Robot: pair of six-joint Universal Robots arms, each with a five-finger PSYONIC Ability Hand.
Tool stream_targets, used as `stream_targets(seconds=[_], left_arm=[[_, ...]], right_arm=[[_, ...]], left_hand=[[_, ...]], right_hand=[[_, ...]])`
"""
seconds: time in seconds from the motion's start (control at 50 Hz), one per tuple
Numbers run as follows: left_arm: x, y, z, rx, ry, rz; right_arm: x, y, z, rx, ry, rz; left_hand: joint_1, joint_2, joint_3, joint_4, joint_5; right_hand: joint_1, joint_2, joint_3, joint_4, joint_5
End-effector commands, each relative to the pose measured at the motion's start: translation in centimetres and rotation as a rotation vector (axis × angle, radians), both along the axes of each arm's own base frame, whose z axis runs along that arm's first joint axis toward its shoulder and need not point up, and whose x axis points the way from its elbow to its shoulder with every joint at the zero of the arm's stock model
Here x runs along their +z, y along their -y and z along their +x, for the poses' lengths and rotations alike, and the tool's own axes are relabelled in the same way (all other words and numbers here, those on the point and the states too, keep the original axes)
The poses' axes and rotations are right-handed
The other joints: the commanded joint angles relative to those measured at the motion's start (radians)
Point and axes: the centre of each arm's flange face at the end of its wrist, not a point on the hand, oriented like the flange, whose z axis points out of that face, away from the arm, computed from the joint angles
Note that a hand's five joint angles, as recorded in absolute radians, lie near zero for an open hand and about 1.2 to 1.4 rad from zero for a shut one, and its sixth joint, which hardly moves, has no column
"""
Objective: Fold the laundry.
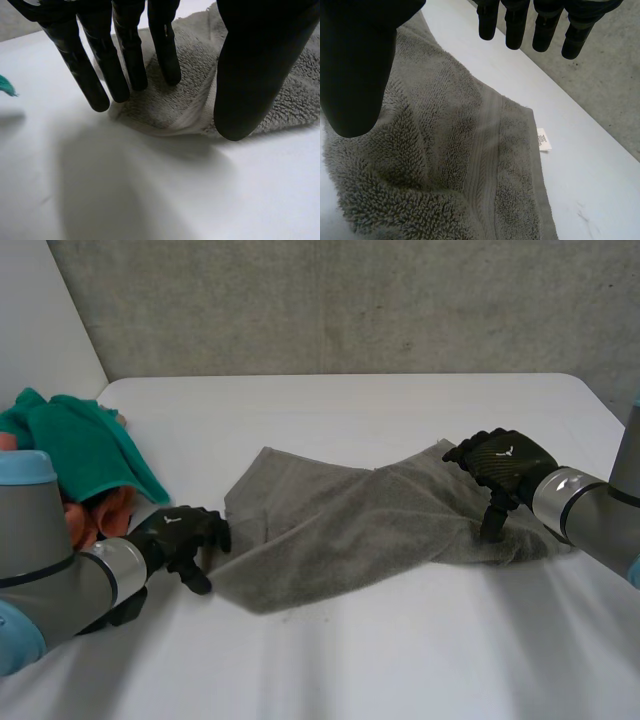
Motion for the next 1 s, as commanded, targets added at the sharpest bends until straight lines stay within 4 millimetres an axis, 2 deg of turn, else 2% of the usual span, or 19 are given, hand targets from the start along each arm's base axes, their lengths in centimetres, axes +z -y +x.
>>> stream_targets(seconds=[0.02,0.04,0.08,0.14,0.2,0.28,0.36,0.38,0.44,0.52,0.6,0.68,0.76,0.82,0.84,0.88,0.96,0.98,1.0], left_arm=[[-0.9,-0.4,-1.1,-0.037,0.011,0.011],[-1.0,-0.4,-1.2,-0.036,0.014,0.012],[-1.1,-0.4,-1.5,-0.034,0.023,0.008],[-0.9,-0.2,-1.6,-0.018,0.03,-0.004],[-0.3,-0.1,-1.9,-0.021,0.027,-0.02],[1.6,-0.9,-2.3,-0.039,0.017,-0.047],[4.8,-1.5,-2.4,-0.043,-0.003,-0.13],[6.4,-1.8,-2.3,-0.043,-0.014,-0.178],[9.0,-2.8,-2.2,-0.045,-0.032,-0.25],[13.7,-5.6,-1.9,-0.069,-0.061,-0.387],[16.3,-7.9,-1.8,-0.1,-0.074,-0.483],[17.6,-9.6,-1.9,-0.134,-0.07,-0.548],[17.7,-10.7,-2.0,-0.164,-0.046,-0.577],[17.5,-10.7,-2.0,-0.168,-0.019,-0.591],[17.4,-10.6,-1.9,-0.164,-0.012,-0.595],[17.4,-10.2,-1.8,-0.151,0.001,-0.604],[17.9,-7.0,-1.3,-0.079,0.023,-0.665],[18.5,-5.2,-1.2,-0.043,0.022,-0.707],[18.8,-4.4,-1.1,-0.029,0.018,-0.723]], right_arm=[[-0.2,0.4,-0.5,-0.026,0.006,-0.021],[-0.1,0.5,-0.6,-0.031,0.007,-0.023],[-0.1,0.8,-0.8,-0.047,0.015,-0.026],[0.2,1.2,-0.9,-0.053,0.024,-0.038],[0.6,1.5,-0.7,-0.045,0.029,-0.056],[1.3,2.4,0.3,-0.002,0.03,-0.097],[1.7,3.4,1.9,0.093,-0.009,-0.127],[1.6,3.8,2.5,0.14,-0.033,-0.129],[1.1,4.4,3.3,0.214,-0.074,-0.129],[-0.8,5.1,5.3,0.345,-0.152,-0.156],[-2.7,5.6,6.9,0.393,-0.195,-0.196],[-5.0,5.4,8.3,0.439,-0.223,-0.221],[-6.5,5.7,9.6,0.447,-0.242,-0.292],[-6.7,6.5,10.2,0.413,-0.241,-0.356],[-6.3,7.3,10.5,0.375,-0.234,-0.419],[-5.4,8.4,10.6,0.317,-0.219,-0.487],[-0.7,10.7,10.1,0.167,-0.12,-0.644],[1.7,11.3,9.8,0.118,-0.044,-0.697],[3.2,11.6,9.5,0.099,0.01,-0.725]], left_hand=[[0.108,0.11,0.111,0.105,0.107],[0.117,0.119,0.12,0.114,0.116],[0.313,0.314,0.315,0.31,0.311],[0.772,0.774,0.775,0.769,0.771],[0.774,0.776,0.777,0.771,0.773],[0.774,0.776,0.777,0.771,0.773],[0.774,0.776,0.777,0.771,0.773],[0.774,0.776,0.777,0.771,0.773],[0.774,0.776,0.777,0.771,0.773],[0.774,0.776,0.777,0.771,0.773],[0.774,0.776,0.777,0.771,0.773],[0.774,0.776,0.777,0.771,0.773],[0.774,0.776,0.777,0.771,0.773],[0.774,0.776,0.777,0.771,0.773],[0.774,0.776,0.777,0.771,0.773],[0.774,0.776,0.777,0.771,0.773],[0.774,0.776,0.777,0.771,0.773],[0.774,0.776,0.777,0.771,0.773],[0.774,0.776,0.777,0.771,0.773]], right_hand=[[-0.048,-0.035,-0.032,-0.035,-0.046],[-0.048,-0.035,-0.032,-0.035,-0.046],[-0.048,-0.035,-0.032,-0.035,-0.046],[-0.048,-0.035,-0.032,-0.035,-0.046],[-0.048,-0.035,-0.032,-0.035,-0.046],[-0.048,-0.035,-0.032,-0.035,-0.046],[-0.048,-0.035,-0.032,-0.035,-0.046],[-0.048,-0.035,-0.032,-0.035,-0.046],[-0.048,-0.035,-0.032,-0.035,-0.046],[-0.048,-0.035,-0.032,-0.035,-0.046],[-0.048,-0.035,-0.032,-0.035,-0.046],[-0.048,-0.035,-0.032,-0.035,-0.046],[-0.043,-0.03,-0.027,-0.03,-0.041],[0.429,0.441,0.444,0.441,0.43],[0.835,0.847,0.85,0.847,0.836],[1.173,1.185,1.188,1.185,1.174],[1.174,1.186,1.19,1.187,1.175],[1.174,1.186,1.19,1.187,1.175],[1.174,1.186,1.19,1.187,1.175]])
